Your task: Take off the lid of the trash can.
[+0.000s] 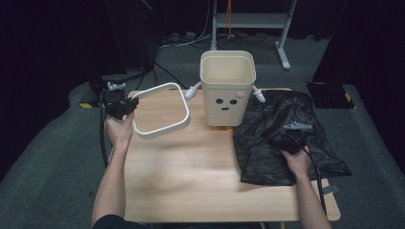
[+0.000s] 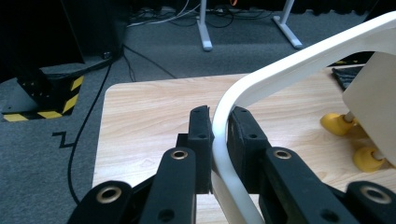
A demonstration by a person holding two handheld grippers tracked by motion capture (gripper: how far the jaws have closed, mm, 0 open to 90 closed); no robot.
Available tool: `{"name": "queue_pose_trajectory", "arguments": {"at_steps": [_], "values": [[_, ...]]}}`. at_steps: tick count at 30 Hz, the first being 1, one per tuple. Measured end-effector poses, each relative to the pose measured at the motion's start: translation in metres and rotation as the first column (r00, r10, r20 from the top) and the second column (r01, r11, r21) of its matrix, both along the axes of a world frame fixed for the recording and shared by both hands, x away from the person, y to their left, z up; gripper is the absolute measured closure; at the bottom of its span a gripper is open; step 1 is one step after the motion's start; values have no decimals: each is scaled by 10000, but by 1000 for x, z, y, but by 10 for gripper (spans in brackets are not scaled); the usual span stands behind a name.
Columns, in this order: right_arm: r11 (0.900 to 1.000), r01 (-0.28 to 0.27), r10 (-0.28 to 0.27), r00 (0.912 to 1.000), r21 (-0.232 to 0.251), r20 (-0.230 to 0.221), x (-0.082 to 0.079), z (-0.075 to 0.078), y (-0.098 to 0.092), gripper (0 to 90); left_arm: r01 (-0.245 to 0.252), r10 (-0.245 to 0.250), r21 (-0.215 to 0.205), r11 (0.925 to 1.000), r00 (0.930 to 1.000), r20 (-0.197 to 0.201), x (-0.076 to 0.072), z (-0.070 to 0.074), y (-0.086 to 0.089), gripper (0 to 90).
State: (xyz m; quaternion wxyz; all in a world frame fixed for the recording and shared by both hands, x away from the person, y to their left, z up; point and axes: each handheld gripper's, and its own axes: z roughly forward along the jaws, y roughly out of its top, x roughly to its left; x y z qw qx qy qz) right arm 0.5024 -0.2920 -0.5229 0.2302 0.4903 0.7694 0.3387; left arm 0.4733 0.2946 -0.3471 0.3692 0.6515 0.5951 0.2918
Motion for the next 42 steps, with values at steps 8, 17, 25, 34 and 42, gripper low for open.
{"name": "queue_pose_trajectory", "arguments": {"at_steps": [8,17,25,34,42], "values": [[10000,7,-7,10000,5,-1,0,0,0,314,-159,161,137,9998,9998,-123,0,-9,1,796],[10000,4,-4,10000,3,2,0,0,0,314,-200,203,138,9997,9995,-247,0,-17,2,796],[10000,8,-8,10000,-1,1,0,0,0,313,-122,134,417,9991,9995,-294,0,-22,-3,796],[10000,6,-6,10000,2,0,0,0,0,313,-102,124,449,9989,9987,-488,3,-33,-7,796],[10000,12,-12,10000,-2,1,0,0,0,313,-30,51,321,9995,9979,-642,7,-45,-11,796]]}}
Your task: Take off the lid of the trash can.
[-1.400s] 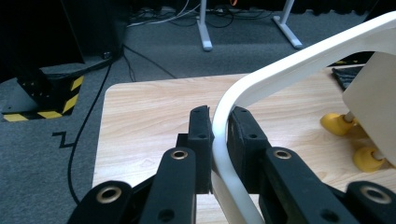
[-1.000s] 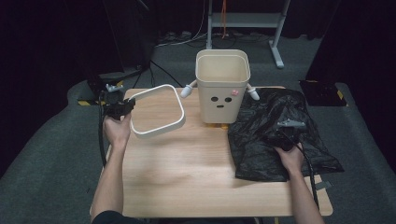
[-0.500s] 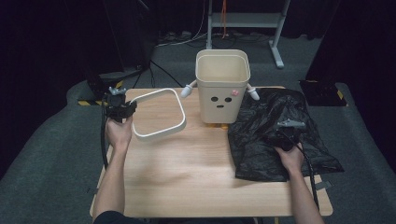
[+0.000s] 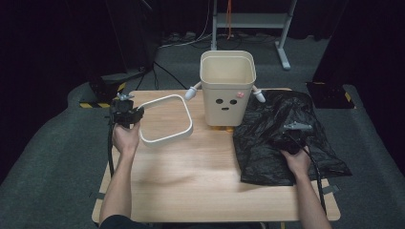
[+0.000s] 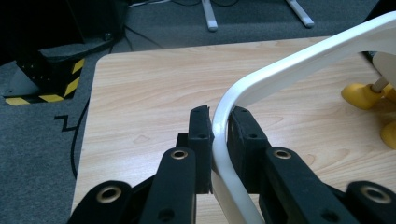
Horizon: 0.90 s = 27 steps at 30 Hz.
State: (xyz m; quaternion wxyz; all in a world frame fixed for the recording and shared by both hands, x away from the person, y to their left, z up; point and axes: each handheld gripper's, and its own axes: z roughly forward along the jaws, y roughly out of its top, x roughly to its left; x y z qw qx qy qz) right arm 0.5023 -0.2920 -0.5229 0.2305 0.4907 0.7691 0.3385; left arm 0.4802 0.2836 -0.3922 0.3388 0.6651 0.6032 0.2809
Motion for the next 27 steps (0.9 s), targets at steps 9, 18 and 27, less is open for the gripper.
{"name": "queue_pose_trajectory", "arguments": {"at_steps": [9,18,27], "values": [[10000,74,-74,10000,-10,2,-1,0,1,313,223,-223,-19,9998,9997,-129,6,-13,-7,797],[10000,76,-76,10000,14,-11,-1,0,0,313,270,-272,-64,9996,9993,-264,12,-25,-14,797],[10000,27,-27,10000,50,-20,-1,0,0,327,329,-334,-142,9994,9989,-319,16,-32,-20,797]]}}
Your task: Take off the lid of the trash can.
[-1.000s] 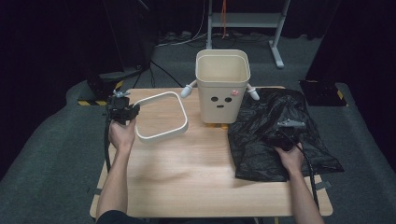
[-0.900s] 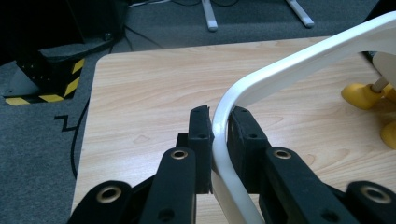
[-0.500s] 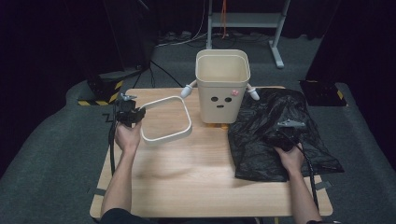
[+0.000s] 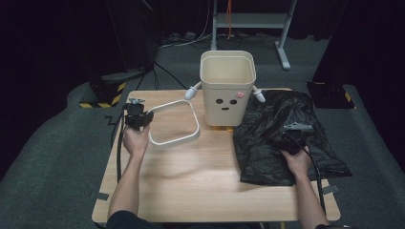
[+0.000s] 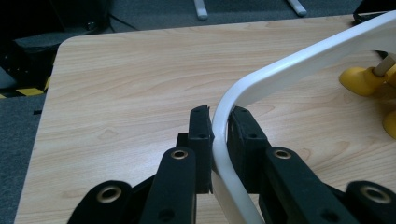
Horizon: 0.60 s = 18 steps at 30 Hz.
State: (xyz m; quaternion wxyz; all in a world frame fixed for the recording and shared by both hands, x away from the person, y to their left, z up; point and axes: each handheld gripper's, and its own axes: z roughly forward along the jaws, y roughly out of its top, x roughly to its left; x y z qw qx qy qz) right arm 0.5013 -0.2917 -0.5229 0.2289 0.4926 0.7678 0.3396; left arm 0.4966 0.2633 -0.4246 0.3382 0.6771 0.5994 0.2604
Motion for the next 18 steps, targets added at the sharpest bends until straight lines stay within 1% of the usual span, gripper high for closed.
{"name": "queue_pose_trajectory", "arguments": {"at_steps": [4,11,18], "values": [[10000,1,-1,10000,-5,1,0,0,0,327,18,-18,-58,10000,10000,-75,1,-4,-2,797],[10000,3,-3,10000,-7,4,0,0,0,327,43,-44,-95,9999,10000,-84,3,-9,-6,797],[10000,8,-8,10000,-6,1,0,0,0,326,29,-33,-177,9998,9997,-244,6,-17,-8,797]]}}
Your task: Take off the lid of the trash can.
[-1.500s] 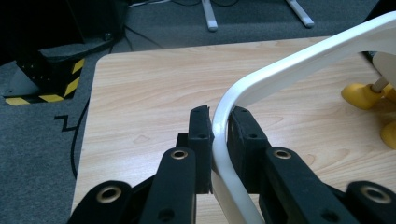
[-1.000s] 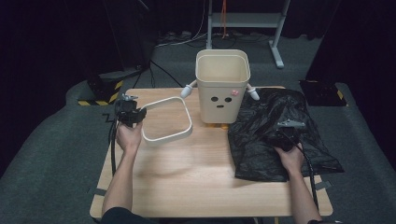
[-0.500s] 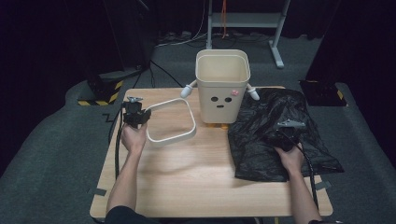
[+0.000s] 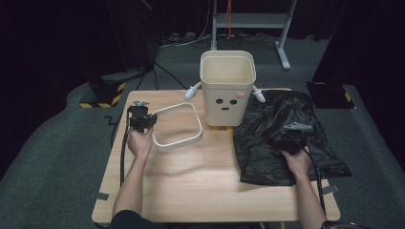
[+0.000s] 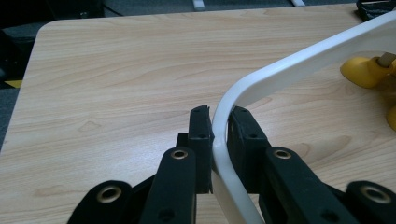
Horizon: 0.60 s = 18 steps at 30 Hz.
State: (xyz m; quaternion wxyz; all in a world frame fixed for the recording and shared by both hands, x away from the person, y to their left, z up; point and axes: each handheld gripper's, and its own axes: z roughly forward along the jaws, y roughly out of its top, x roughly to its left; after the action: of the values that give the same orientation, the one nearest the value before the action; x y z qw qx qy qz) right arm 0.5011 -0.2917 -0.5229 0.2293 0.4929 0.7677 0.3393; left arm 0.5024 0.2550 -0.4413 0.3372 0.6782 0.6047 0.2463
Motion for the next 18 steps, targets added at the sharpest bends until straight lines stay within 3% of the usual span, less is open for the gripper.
{"name": "queue_pose_trajectory", "arguments": {"at_steps": [18], "values": [[10000,16,-16,10000,-26,14,0,0,0,322,-146,151,125,9998,9992,-383,6,-24,-2,796]]}}
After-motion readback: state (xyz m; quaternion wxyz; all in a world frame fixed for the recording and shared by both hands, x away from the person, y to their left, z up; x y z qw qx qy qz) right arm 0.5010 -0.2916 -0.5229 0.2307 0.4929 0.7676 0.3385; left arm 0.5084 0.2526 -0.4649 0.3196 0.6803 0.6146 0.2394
